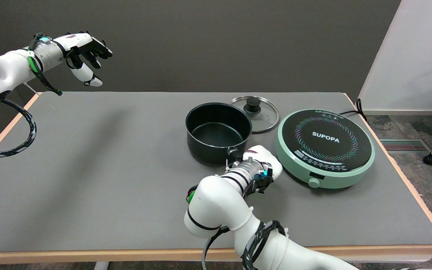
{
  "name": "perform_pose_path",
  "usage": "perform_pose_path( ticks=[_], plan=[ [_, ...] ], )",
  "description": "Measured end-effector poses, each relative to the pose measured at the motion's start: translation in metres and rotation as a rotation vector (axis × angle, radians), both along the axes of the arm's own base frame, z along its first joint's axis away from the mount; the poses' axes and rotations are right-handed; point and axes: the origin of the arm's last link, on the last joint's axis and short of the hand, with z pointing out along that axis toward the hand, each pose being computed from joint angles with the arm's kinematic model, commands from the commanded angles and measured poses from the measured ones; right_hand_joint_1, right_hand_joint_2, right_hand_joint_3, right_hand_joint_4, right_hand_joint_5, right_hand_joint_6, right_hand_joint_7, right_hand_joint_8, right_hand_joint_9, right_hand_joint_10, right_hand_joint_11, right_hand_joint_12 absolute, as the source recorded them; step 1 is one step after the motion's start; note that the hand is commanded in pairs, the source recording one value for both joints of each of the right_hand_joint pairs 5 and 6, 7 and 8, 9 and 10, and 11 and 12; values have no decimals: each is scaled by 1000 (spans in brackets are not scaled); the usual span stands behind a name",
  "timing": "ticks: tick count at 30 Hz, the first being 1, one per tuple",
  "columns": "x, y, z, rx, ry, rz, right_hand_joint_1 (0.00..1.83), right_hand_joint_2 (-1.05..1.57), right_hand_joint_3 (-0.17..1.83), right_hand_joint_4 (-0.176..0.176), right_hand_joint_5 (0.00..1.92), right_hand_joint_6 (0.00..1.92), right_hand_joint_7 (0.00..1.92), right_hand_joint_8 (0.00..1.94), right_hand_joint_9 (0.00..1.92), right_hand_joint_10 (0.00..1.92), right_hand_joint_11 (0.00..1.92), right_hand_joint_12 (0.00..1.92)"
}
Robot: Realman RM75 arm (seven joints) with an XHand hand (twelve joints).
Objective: Pick up the pot.
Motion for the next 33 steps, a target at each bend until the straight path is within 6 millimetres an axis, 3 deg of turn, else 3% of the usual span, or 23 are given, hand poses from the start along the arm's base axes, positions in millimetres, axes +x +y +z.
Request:
perform_pose_path(
  ticks=[9, 33],
  plan=[
    [2, -2, 3, 0, -5, 6, 1018, 1244, 828, -49, 1911, 1911, 1911, 1911, 1911, 1911, 1911, 1911],
    [38, -2, -9, 132, 113, 153, 1065, 1213, 864, -63, 1864, 1864, 1864, 1864, 1864, 1864, 1864, 1864]
  ],
)
